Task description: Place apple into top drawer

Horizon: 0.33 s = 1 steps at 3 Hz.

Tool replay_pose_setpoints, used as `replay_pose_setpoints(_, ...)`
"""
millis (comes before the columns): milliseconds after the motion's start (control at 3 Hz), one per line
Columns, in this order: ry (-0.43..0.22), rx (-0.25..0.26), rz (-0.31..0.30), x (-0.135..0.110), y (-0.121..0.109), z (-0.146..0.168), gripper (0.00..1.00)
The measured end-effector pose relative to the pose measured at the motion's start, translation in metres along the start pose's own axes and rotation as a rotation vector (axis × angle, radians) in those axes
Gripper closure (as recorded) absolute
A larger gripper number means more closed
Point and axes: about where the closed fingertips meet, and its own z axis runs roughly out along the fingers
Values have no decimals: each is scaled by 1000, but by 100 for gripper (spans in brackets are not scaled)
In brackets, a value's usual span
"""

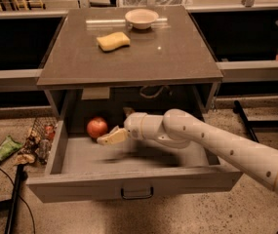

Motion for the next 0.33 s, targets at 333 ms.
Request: replay_pose_setpoints(333,-20,11,12,-9,-6,-37,0)
